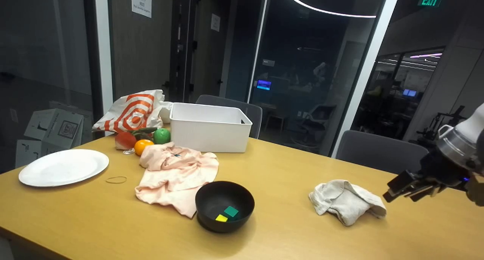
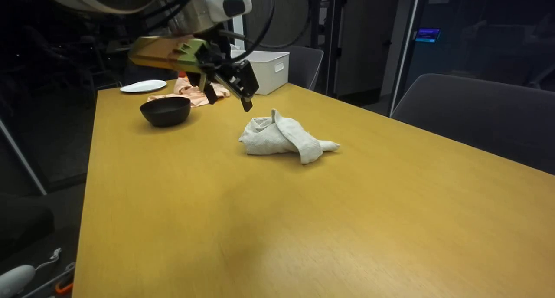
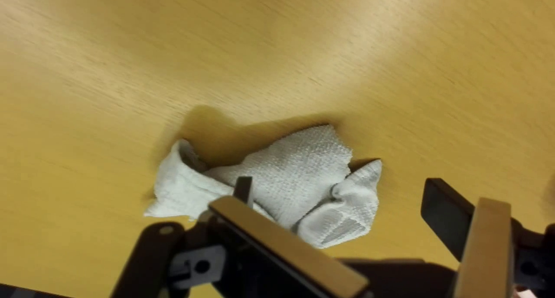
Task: Unfold the white towel on the table
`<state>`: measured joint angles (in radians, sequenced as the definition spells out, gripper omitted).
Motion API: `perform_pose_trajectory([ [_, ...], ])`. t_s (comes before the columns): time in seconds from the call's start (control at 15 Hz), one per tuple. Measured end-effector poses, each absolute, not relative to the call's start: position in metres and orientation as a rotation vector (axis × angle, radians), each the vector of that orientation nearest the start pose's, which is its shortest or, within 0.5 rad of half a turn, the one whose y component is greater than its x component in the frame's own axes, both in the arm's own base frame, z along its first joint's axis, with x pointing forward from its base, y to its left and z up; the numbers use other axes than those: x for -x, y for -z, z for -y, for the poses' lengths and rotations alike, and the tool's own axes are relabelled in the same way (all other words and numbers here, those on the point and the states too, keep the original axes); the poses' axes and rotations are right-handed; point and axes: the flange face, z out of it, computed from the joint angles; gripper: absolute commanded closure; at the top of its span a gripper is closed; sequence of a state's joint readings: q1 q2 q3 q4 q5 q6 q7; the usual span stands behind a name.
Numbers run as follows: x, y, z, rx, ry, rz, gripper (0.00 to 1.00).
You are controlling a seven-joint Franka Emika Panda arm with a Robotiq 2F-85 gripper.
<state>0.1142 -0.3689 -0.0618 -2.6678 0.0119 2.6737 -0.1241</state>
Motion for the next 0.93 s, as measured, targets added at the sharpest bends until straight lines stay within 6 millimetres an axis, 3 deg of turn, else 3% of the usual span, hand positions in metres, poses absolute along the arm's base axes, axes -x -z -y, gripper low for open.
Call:
perform_pose_trajectory([
  [0.33, -0.474, -0.367, -0.052, 3.046, 0.616, 0.462, 0.0],
  [0.93, -0.565, -0.346, -0.058, 3.057, 0.6, 0.602, 0.0],
])
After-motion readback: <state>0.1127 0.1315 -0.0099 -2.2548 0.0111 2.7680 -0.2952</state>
